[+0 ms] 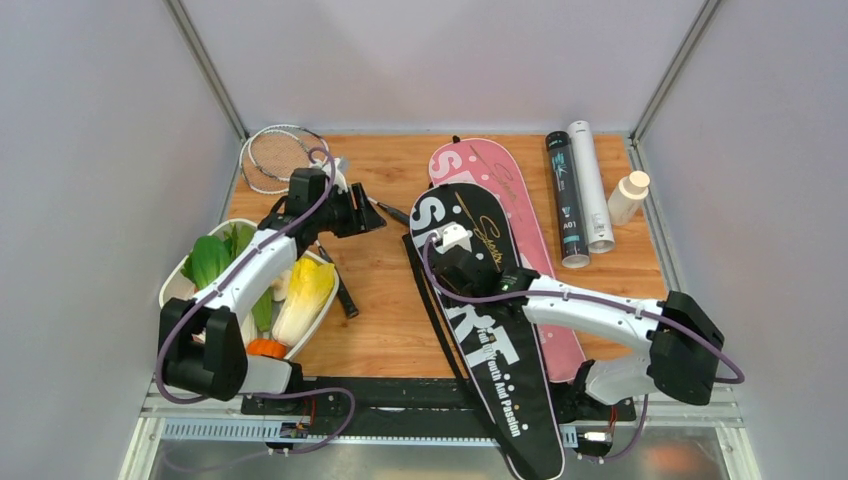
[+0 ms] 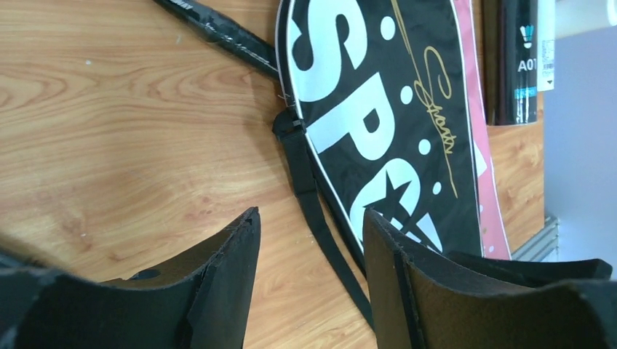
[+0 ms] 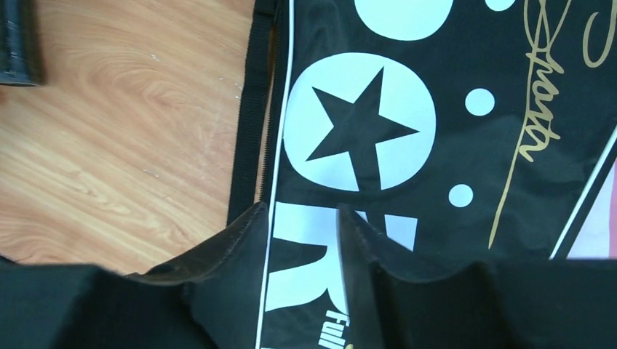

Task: Pack up the badminton gear
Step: Open the racket bag at the center of the board.

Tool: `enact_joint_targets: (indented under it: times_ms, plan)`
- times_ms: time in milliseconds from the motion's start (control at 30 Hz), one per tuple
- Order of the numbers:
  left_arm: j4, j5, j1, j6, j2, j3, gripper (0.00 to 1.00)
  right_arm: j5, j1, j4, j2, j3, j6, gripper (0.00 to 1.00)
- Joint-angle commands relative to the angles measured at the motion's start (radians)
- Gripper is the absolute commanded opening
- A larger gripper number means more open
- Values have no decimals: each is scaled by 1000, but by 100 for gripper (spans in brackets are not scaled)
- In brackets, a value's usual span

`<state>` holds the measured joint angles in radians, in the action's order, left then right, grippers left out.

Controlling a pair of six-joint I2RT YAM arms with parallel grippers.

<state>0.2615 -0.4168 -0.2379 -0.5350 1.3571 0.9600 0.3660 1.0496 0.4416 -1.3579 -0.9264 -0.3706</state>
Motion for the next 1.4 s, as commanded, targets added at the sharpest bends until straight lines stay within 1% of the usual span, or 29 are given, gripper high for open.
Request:
enact_joint_targets:
  times_ms: [0,33,67,133,300,367,433,467,567,600,700,833,867,967,1100,1267,1333,1367]
  plan:
    - [50,142,-2,41,-86,34,63,118,59,-26,-51,2,-63,52]
    - [66,182,2,55,-112,43,63,142,88,-21,-72,0,-77,55]
    - [87,242,6,58,-126,43,65,170,110,-11,-99,-5,-91,56]
    - [95,278,24,60,-168,37,66,223,140,15,-161,-21,-125,57]
    - [135,259,54,61,-234,20,66,339,200,86,-306,-74,-199,59]
    - [157,244,57,66,-246,20,66,364,208,123,-347,-83,-231,55]
    - [169,239,59,70,-261,15,66,380,212,132,-366,-74,-249,45]
    - [170,242,59,72,-273,12,65,385,213,133,-370,-65,-261,38]
    - [175,259,59,77,-291,-4,64,396,214,134,-357,-48,-278,7]
    - [178,271,60,77,-296,-8,63,401,216,134,-343,-44,-278,1]
    - [185,330,60,46,-302,-16,61,411,216,134,-283,-48,-264,0]
    - [180,402,61,-43,-294,-5,62,445,204,135,-189,-62,-222,0]
    - [175,408,61,-82,-286,5,62,448,191,136,-166,-63,-213,0]
    - [169,509,61,-203,-261,35,65,447,141,119,-99,-65,-160,0]
    - [165,552,60,-329,-178,91,65,420,80,82,-20,-81,-56,0]
    - [111,576,51,-469,-24,127,59,351,-17,26,79,-86,47,0]
    - [97,580,30,-517,41,154,57,315,-54,10,107,-86,81,0]
    - [96,605,6,-550,83,178,57,295,-79,6,115,-86,94,0]
